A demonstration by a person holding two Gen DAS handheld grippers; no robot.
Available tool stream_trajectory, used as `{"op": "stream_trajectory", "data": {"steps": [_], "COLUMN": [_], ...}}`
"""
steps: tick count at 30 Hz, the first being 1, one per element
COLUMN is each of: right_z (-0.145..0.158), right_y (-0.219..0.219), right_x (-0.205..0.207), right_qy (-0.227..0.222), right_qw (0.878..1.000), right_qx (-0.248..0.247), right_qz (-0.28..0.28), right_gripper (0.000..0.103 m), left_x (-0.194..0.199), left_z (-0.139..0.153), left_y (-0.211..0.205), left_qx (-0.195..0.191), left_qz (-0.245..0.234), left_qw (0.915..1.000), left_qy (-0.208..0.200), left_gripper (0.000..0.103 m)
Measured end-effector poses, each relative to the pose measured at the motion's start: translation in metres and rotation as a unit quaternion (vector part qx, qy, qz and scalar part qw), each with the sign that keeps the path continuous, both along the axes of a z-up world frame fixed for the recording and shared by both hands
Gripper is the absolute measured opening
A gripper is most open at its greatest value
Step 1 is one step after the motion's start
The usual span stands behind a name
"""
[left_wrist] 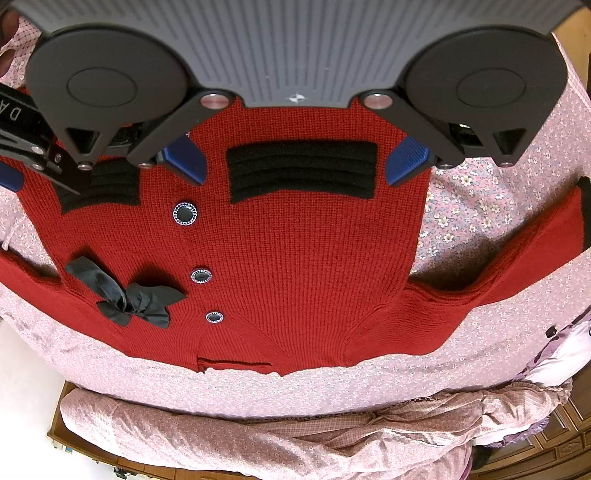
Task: Fold small clothes
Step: 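Move the right tool over the sleeve with the black cuff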
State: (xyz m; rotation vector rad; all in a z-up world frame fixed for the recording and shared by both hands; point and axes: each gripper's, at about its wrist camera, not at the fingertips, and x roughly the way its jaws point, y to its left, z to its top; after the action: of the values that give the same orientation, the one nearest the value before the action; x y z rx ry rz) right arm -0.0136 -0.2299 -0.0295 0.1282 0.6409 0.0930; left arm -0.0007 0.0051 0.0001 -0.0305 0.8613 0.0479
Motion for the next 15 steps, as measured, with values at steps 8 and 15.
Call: {"op": "stream_trajectory", "data": {"steps": [8,15], "right_z": [-0.007,-0.002], "right_y": [-0.002,-0.013], "right_x": [0.001,0.007], "right_qy": [0.002,-0.001], "right_qw": [1.000,1.000], "right_qx": [0.005,0.013], "right_qz": [-0.003,-0.016], "right_gripper": [0.103,0.103], "left_x": [0.001,0.013], "left_z": [0.001,0.005], "left_y": [0.001,-0.001], "left_qx": [0.002,0.016], "left_qz": [-0.001,-0.013], "left_qw": [1.0000,0.9998], "left_qy": [0.000,-0.006], "left_gripper": [0.103,0.103]}}
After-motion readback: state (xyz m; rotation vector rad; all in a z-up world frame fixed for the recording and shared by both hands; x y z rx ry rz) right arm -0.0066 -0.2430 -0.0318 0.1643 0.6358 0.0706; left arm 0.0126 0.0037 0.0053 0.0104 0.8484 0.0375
